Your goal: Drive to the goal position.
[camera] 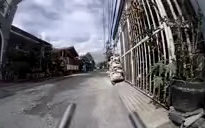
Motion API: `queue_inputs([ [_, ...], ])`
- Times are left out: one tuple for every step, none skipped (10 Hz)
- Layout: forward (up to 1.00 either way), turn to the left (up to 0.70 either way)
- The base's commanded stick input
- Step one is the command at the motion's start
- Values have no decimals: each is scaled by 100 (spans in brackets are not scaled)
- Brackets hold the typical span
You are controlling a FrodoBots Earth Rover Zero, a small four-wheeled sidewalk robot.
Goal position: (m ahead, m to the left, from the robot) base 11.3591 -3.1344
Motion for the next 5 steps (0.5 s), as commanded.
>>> queue_inputs([
  [0, 0],
  [0, 0],
  [0, 0],
  [0, 0],
  [16, 0],
])
